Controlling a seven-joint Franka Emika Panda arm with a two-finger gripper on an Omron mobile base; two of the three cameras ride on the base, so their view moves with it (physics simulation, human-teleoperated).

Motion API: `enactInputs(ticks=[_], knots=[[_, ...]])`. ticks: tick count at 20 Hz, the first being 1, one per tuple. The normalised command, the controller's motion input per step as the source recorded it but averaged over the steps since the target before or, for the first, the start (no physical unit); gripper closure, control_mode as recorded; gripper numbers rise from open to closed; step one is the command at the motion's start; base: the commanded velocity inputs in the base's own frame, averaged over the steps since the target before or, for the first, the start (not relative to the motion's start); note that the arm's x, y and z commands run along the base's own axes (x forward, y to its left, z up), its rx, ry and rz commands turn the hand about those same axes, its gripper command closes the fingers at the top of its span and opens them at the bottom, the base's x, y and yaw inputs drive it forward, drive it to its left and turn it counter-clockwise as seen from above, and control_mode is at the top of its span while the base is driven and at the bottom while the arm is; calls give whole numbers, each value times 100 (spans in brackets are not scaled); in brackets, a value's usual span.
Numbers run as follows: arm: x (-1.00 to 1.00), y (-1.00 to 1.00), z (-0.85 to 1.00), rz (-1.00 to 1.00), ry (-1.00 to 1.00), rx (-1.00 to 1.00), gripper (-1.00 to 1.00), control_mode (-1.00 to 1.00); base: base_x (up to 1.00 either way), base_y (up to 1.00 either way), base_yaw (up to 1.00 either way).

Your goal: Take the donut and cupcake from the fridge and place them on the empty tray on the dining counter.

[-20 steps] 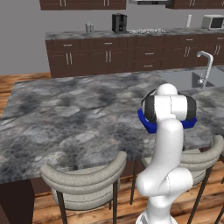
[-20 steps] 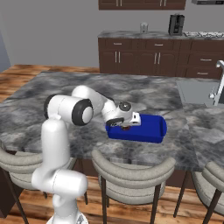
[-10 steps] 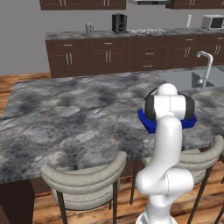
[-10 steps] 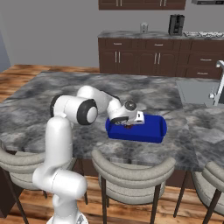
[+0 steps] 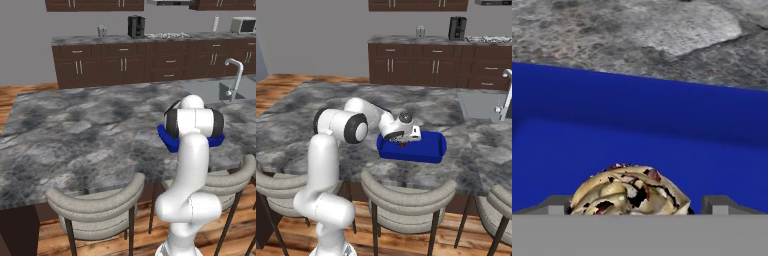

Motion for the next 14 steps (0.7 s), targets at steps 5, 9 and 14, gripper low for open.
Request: enactInputs(ticks=[5, 9, 14], knots=[[0, 22, 0, 0, 3, 0, -100, -100, 0, 0, 0], [-1, 5, 0, 0, 1, 0, -100, -100, 0, 0, 0], [-15, -6, 0, 0, 0, 0, -100, -100, 0, 0, 0]])
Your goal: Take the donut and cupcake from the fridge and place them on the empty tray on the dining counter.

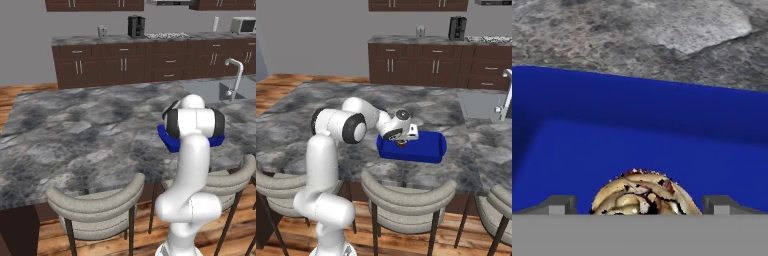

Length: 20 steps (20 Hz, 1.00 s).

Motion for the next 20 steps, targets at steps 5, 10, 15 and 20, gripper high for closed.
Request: enactInputs(ticks=[5, 10, 15, 20], knots=[[-8, -8, 42, 0, -2, 0, -100, -100, 0, 0, 0], [-61, 0, 91, 0, -40, 0, -100, -100, 0, 0, 0], [-95, 0, 86, 0, -67, 1, -100, -100, 0, 0, 0], [-75, 5, 100, 0, -30, 0, -100, -100, 0, 0, 0]])
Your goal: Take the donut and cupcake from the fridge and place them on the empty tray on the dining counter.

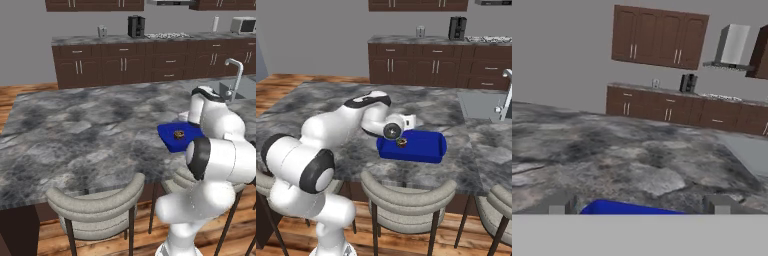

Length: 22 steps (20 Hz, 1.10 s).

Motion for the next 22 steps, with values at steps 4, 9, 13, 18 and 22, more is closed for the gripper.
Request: enactInputs(ticks=[4, 9, 13, 18, 22], knots=[[-71, 1, 100, -5, 9, 0, -100, -100, 0, 0, 0], [-53, 1, 100, 0, 38, 0, -100, -100, 0, 0, 0], [-37, 0, 100, -7, 51, -5, -100, -100, 0, 0, 0], [-35, -16, 100, -14, 50, -2, -100, -100, 0, 0, 0], [-7, -32, 100, -12, 51, 4, -100, -100, 0, 0, 0]])
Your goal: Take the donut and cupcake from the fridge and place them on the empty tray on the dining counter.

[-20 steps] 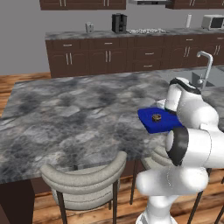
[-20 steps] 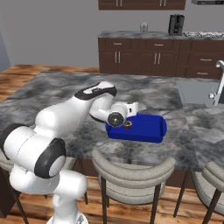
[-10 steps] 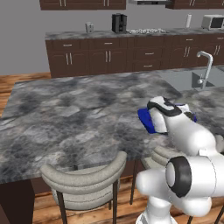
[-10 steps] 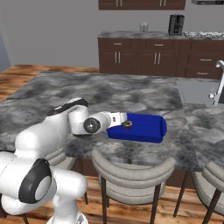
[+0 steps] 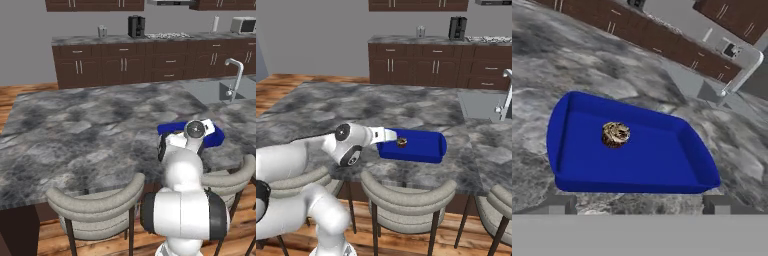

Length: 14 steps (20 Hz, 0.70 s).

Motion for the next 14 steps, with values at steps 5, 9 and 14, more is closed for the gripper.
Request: enactInputs(ticks=[5, 9, 14], knots=[[-5, -15, 100, -9, 47, 22, -100, -100, 0, 0, 0], [-61, 19, 65, 0, 14, 20, -100, -100, 0, 0, 0], [-99, 73, -21, 2, -30, 1, -100, -100, 0, 0, 0]])
